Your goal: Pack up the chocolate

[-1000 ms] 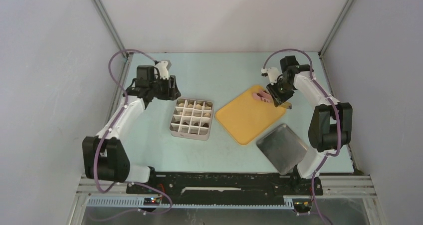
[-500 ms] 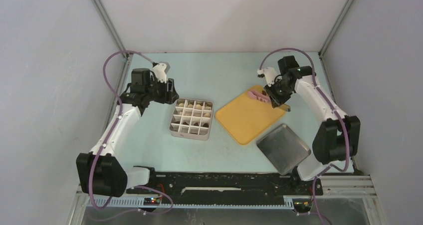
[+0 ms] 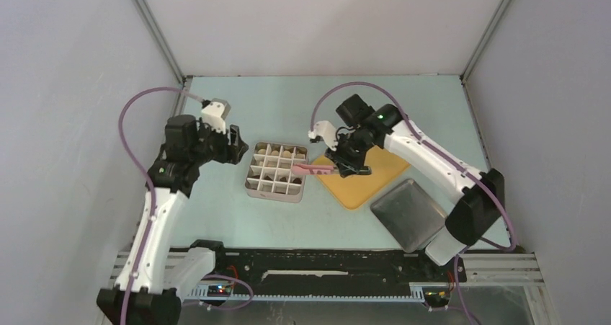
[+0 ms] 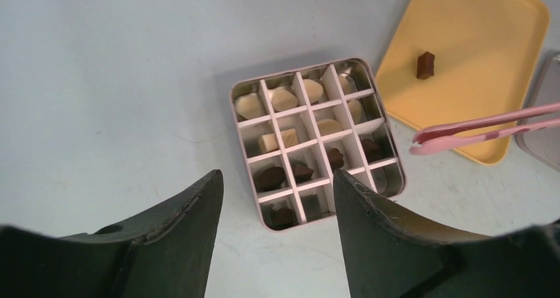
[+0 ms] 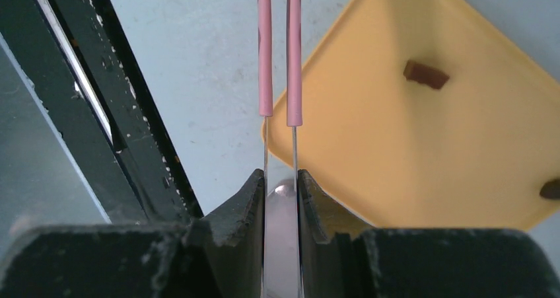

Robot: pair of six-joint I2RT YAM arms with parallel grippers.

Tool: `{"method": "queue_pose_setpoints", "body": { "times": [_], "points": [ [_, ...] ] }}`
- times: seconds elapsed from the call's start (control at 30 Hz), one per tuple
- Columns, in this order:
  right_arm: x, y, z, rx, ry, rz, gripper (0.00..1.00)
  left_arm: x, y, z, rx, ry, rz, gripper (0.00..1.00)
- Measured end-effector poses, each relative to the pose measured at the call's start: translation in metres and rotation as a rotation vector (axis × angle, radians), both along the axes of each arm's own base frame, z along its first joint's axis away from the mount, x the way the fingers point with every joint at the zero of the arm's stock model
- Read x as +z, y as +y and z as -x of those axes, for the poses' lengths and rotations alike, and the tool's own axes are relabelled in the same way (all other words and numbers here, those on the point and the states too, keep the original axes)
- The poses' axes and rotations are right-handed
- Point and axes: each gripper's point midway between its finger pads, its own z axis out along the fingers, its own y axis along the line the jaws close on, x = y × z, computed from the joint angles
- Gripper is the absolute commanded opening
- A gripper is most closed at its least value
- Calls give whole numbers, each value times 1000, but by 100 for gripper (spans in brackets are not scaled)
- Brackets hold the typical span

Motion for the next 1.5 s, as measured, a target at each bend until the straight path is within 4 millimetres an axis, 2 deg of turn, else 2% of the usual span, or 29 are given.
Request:
{"method": "queue_pose_setpoints", "body": {
  "times": [0.07,0.1,0.2,0.33,0.4,0.57,0.67,0.83,0.97,1.1,1.2,1.37,1.5],
  "points": [
    [-2,13,-3,24,3,11,13,10,6,8,22,-55,-4,70],
    [-3,16,-5,27,1,15,17,13,9,11,34,-73,-7,71],
    [-5,13,-15,2,-27,48,25,12,16,17,59,-90,-11,73],
    [-12,-8,-34,-95,-58,105,33,-1,21,19,78,-67,-20,73],
    [-20,-26,-44,-166,-51,138,35,-7,22,19,82,-52,-22,73],
    [-40,-71,-58,-320,-11,209,38,-8,23,18,88,-51,-22,74],
    [-43,-83,-61,-360,-4,223,38,-8,24,17,90,-52,-21,74],
    [-48,-86,-64,-372,4,224,38,-8,24,16,90,-53,-16,74],
    [-62,-84,-63,-364,39,233,38,-9,25,16,90,-57,-12,75],
    [-72,-82,-62,-358,68,237,23,-15,25,17,90,-43,-11,75],
    [-74,-80,-61,-358,79,236,17,-15,25,17,88,-43,-9,75],
    [-69,-78,-60,-354,69,229,15,-15,25,17,88,-43,-8,75],
    [-47,-69,-52,-312,16,184,14,-16,26,17,90,-40,-8,75]
  ]
}}
